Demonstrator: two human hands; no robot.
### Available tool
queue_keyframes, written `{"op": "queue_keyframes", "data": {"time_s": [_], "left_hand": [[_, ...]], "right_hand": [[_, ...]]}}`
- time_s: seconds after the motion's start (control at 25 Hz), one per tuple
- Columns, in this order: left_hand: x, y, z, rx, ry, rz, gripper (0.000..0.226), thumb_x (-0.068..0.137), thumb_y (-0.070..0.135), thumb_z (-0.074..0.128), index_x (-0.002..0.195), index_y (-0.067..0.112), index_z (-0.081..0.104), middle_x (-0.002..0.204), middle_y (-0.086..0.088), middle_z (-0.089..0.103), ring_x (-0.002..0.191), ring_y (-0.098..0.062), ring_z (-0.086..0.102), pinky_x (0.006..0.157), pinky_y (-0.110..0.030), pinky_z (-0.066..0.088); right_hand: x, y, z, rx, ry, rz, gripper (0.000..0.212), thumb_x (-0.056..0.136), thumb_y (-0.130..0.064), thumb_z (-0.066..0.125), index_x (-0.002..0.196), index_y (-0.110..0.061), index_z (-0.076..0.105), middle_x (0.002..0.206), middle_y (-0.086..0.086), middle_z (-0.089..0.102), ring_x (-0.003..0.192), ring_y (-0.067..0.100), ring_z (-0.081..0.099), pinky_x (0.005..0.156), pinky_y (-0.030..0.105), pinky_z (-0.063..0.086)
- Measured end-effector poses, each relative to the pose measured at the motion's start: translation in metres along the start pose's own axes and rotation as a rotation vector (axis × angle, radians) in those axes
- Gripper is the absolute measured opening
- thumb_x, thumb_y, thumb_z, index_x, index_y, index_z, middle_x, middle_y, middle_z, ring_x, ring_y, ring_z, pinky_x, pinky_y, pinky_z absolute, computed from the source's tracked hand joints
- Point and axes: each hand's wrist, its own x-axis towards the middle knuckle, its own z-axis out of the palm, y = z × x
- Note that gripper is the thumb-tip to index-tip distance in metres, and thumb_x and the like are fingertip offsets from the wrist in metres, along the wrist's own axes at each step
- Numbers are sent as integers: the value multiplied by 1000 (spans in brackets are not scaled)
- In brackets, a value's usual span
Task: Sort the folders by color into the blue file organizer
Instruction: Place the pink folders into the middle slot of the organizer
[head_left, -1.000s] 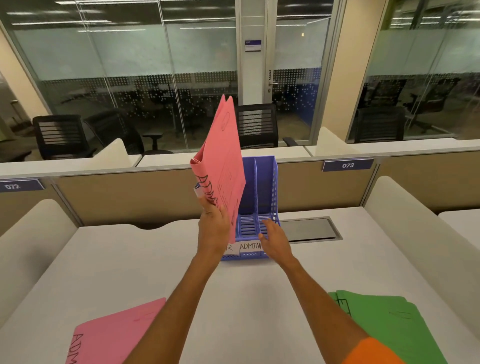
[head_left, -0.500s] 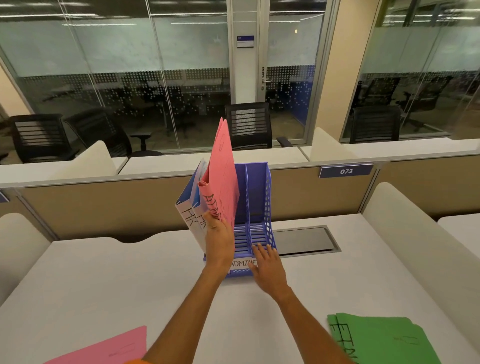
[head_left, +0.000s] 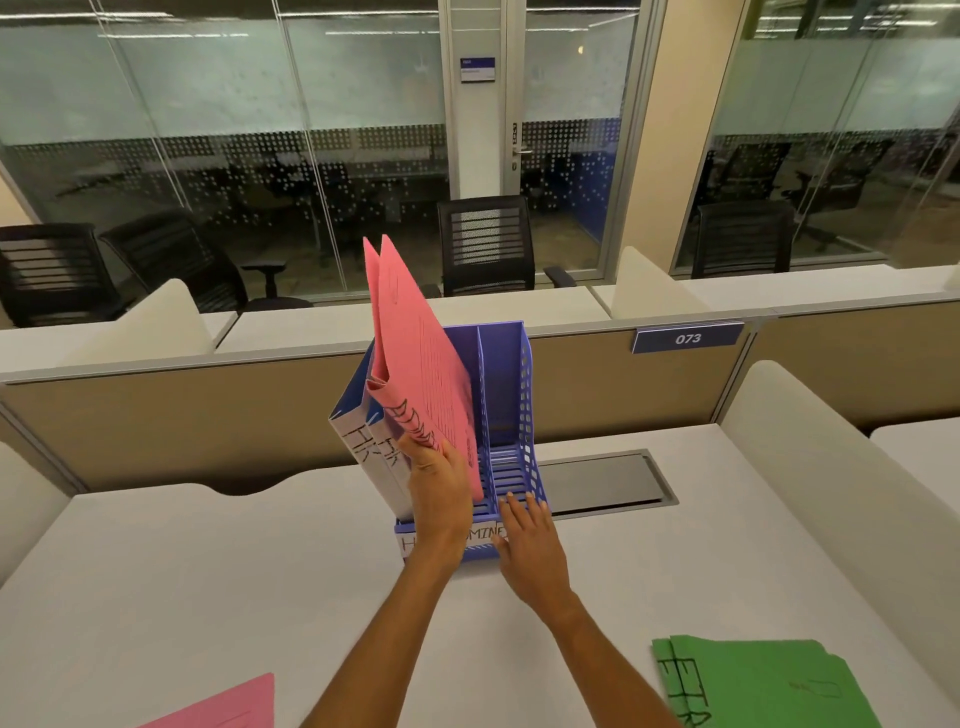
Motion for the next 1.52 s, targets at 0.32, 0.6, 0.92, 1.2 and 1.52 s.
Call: {"op": "queue_keyframes", "data": {"time_s": [0.32,0.6,0.92,1.2,1.52], "left_hand": [[-5,-25,5,-15,-11,-64,36,105,44,26,134,25,35,100,1,54,84,-15,57,48,-7,48],[12,-30,2,215,-66,-192,37,105,33,36,136,16,26,119,-13,54,82,-15,61,53,-20,54],[10,-58,15,528,-177,-147,48,100,28,46,138,3,28,111,-21,66,92,-36,68,76,-46,59],[2,-74,17,490,-216,-156,39,101,33,46,128,6,38,106,-16,66,78,-26,67,64,-33,56],[-12,-90,-9,627,-269,-26,36,96,44,52,116,14,48,111,-7,67,92,-24,69,72,-34,61]], "right_hand": [[3,4,4,33,-24,0,62,92,-36,60,146,-16,37,149,6,42,142,28,28,115,45,29],[3,2,-1,60,-77,9,66,94,-38,56,150,-19,27,155,4,31,146,25,16,119,43,20],[4,3,-1,55,-89,3,66,95,-41,53,151,-19,26,155,3,29,147,25,13,120,42,15],[3,3,-1,74,-97,21,69,94,-44,53,151,-19,23,157,3,25,147,25,9,120,40,11],[-4,-8,-15,7,-70,15,76,88,-51,57,149,-16,29,155,8,30,145,31,21,114,42,10]]}}
